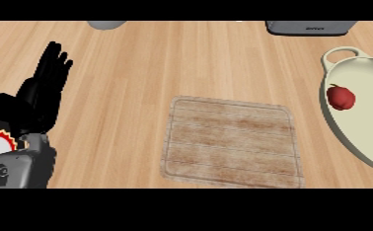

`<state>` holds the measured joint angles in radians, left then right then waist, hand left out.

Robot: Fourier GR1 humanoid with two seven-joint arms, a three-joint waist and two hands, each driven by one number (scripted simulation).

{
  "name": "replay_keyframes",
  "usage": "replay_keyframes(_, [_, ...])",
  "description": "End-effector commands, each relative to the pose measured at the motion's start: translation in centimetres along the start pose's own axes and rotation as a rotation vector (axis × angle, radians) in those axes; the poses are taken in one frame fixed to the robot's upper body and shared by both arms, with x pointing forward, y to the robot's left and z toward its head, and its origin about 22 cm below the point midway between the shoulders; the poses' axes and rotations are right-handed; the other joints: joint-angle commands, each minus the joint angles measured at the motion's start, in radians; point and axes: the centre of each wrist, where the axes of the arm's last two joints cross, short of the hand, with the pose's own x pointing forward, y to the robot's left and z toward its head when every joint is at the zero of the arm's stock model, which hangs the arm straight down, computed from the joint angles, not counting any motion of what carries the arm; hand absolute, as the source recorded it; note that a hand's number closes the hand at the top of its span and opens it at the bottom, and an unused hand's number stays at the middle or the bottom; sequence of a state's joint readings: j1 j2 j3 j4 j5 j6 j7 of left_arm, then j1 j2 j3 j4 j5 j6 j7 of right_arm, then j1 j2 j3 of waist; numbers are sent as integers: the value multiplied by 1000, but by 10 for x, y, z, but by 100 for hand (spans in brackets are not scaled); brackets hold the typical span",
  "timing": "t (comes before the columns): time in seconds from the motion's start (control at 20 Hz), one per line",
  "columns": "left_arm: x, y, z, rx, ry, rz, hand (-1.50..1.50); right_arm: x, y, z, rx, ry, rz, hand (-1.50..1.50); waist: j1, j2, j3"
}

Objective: Pick the bell pepper from the cutting board and place it in the pot

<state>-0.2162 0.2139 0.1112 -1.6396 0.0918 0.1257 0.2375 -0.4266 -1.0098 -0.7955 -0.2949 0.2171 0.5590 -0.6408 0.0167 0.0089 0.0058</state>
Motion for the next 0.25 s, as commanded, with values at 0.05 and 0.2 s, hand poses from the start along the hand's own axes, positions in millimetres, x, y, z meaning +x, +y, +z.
replay_keyframes(0.05, [1,-10,0,2,5,5,0,-5,-17,22,91,-77,-65,-150,-6,1,2])
replay_keyframes(0.2, [-3,-2,2,12,-2,-5,0,-21,-10,31,73,-78,-70,-150,-4,-1,2])
